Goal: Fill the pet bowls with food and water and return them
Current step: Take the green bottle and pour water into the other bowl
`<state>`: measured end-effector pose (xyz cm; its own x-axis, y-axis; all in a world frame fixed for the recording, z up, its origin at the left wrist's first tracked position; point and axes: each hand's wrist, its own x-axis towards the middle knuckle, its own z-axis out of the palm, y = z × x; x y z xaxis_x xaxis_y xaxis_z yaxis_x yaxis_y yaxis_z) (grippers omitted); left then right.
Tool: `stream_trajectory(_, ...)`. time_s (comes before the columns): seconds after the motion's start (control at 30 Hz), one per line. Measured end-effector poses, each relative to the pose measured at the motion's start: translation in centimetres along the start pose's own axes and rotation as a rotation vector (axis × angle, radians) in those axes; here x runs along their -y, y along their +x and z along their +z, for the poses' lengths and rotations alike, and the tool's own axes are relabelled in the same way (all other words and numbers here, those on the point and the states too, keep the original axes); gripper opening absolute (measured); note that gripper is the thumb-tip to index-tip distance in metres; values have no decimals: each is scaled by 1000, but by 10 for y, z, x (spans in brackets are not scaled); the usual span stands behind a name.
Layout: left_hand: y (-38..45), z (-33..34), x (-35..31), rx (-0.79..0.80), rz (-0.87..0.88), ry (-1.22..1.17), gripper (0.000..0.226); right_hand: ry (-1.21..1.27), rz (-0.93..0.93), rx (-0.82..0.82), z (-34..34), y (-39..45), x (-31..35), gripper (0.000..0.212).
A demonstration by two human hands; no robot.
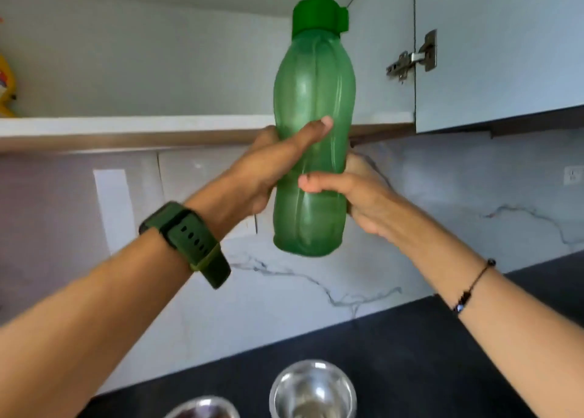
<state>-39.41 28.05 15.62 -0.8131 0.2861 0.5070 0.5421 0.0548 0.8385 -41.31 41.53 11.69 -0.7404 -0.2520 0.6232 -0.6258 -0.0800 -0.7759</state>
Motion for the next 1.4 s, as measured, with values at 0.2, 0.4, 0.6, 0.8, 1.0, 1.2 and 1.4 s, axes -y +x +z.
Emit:
stream_trajectory(0.2,-73,-10,70,-34,-43,-135,62,1,146,-18,48,-73,-52,62)
stream_trajectory(0.4,-123,-12,108,-62,-77,-247,64,-38,287,22,74,-117,-76,69)
stream_trajectory(0.6,-151,-33,127,-146,-92,-241,67,-125,433,4,93,-153,-111,83)
stream_trajectory(0.8,-166,-45,154,-6,-109,-111,38,-324,568,134,111,-204,-173,92)
stream_trajectory(1.0,-185,-25,204,157,-176,99,19,-319,646,132,111,-244,-221,102)
stream_trajectory(1.2,-176,4,226,9,112,441,26,-333,644,142,94,-244,-239,97)
stream_trajectory(1.4,-168,44,238,-367,246,1030,43,-298,600,128,91,-247,-248,96)
